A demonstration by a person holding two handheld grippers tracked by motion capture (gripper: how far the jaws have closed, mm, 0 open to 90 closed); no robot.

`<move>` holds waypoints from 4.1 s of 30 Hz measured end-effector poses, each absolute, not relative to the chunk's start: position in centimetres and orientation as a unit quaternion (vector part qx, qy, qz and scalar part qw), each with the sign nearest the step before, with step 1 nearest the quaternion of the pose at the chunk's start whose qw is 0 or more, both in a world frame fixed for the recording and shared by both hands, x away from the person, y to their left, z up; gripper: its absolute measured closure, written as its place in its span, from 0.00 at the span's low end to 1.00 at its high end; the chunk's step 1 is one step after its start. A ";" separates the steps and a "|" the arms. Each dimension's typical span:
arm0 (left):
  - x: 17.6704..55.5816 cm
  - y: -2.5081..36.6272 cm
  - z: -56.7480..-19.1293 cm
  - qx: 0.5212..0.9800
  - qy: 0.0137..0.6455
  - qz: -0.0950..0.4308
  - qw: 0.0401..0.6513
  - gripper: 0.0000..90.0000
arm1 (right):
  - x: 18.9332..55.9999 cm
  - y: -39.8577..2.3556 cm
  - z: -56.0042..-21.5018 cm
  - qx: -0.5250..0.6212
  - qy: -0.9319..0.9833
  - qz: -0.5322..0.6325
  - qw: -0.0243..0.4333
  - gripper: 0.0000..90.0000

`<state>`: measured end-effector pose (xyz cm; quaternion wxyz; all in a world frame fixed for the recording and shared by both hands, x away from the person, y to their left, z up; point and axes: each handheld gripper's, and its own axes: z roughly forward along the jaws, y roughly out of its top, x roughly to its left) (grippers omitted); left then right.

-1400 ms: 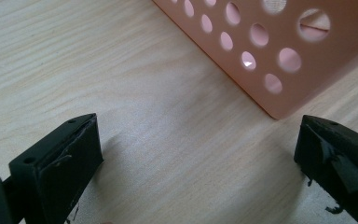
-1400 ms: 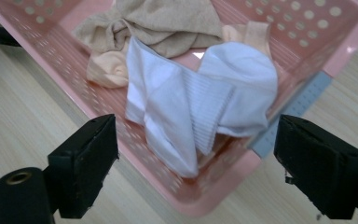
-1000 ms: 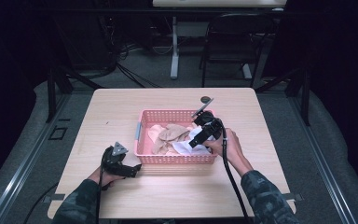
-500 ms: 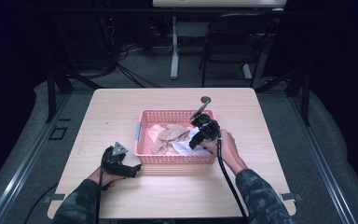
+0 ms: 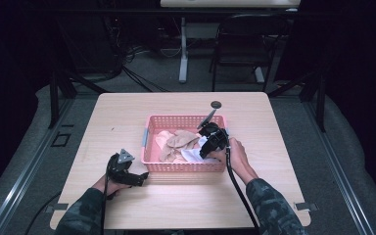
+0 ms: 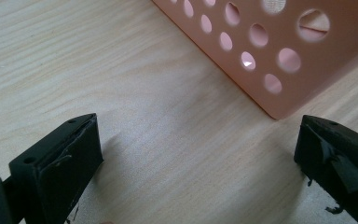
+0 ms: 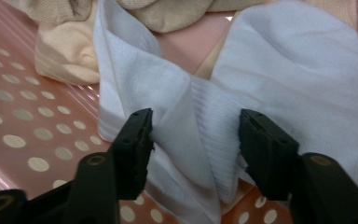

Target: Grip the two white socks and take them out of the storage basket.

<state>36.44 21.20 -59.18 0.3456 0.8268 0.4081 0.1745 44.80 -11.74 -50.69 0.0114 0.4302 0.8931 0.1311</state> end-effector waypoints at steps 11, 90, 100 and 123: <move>36.4 21.2 -59.2 0.826 0.409 0.174 0.346 0.01 | 44.2 -12.2 -49.5 0.422 0.894 0.146 0.032 0.88; 36.4 21.2 -59.2 0.827 0.408 0.175 0.345 0.01 | 39.2 -28.3 -38.1 0.501 0.814 0.262 0.130 0.91; 36.4 21.2 -59.2 0.826 0.409 0.174 0.346 0.01 | 38.9 -31.0 -40.3 0.533 0.792 0.270 0.125 0.91; 36.4 21.2 -59.2 0.826 0.409 0.173 0.346 0.01 | 40.8 -32.4 -50.2 0.588 0.778 0.209 0.073 0.91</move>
